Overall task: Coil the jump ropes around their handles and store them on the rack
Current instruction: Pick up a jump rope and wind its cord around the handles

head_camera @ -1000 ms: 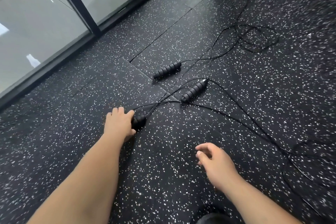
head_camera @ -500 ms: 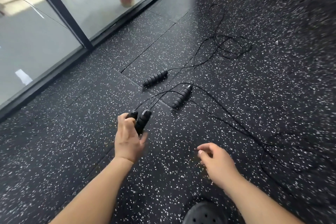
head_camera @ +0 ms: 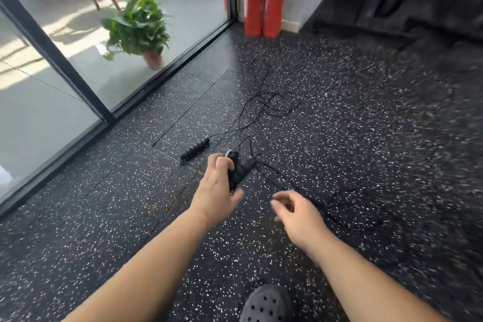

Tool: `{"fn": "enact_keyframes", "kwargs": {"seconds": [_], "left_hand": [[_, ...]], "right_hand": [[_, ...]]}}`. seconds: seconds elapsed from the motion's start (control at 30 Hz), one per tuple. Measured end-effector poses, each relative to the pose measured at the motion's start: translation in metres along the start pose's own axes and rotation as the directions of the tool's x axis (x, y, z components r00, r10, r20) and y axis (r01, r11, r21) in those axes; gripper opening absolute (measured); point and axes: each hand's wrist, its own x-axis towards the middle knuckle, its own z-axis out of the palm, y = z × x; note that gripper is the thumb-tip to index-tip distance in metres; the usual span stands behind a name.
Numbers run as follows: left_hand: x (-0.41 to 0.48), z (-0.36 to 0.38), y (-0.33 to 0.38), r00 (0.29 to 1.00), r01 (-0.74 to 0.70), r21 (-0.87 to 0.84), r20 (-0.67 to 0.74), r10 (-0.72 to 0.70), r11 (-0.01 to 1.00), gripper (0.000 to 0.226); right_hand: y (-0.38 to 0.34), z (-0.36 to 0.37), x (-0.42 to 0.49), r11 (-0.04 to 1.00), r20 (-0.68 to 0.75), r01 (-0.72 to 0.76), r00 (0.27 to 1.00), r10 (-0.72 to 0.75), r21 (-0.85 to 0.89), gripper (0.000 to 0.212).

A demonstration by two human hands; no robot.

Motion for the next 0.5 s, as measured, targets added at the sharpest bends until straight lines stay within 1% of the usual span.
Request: {"fn": "enact_keyframes", "kwargs": {"seconds": [0.1,0.17,0.27,0.37,0.5], "left_hand": [[0.003,-0.015,0.057,0.997,-0.08,-0.035,0.019,0.081,0.996,0.052],[0.002,-0.025,0.097,0.987,-0.149,-0.053,0.053,0.152,0.987,0.051],[-0.004,-0.041,0.157,0.965,-0.242,-0.093,0.083,0.25,0.966,0.054],[-0.011,-0.061,0.216,0.961,-0.243,-0.186,0.087,0.263,0.952,0.061],[-0.024,-0.082,0.289,0.95,-0.269,-0.374,0.047,0.308,0.887,0.066]], "right_hand": [[-0.026,-0.024,-0.02,0.989,-0.042,0.075,0.997,-0.071,0.127,0.033],[-0.043,-0.042,-0.035,0.965,-0.079,0.11,0.992,-0.094,0.237,0.04],[-0.067,-0.076,-0.065,0.924,-0.177,0.181,0.976,-0.127,0.335,0.033],[-0.085,-0.117,-0.101,0.882,-0.283,0.284,0.942,-0.182,0.377,0.024],[-0.096,-0.173,-0.154,0.858,-0.403,0.401,0.878,-0.259,0.321,0.026]]}}
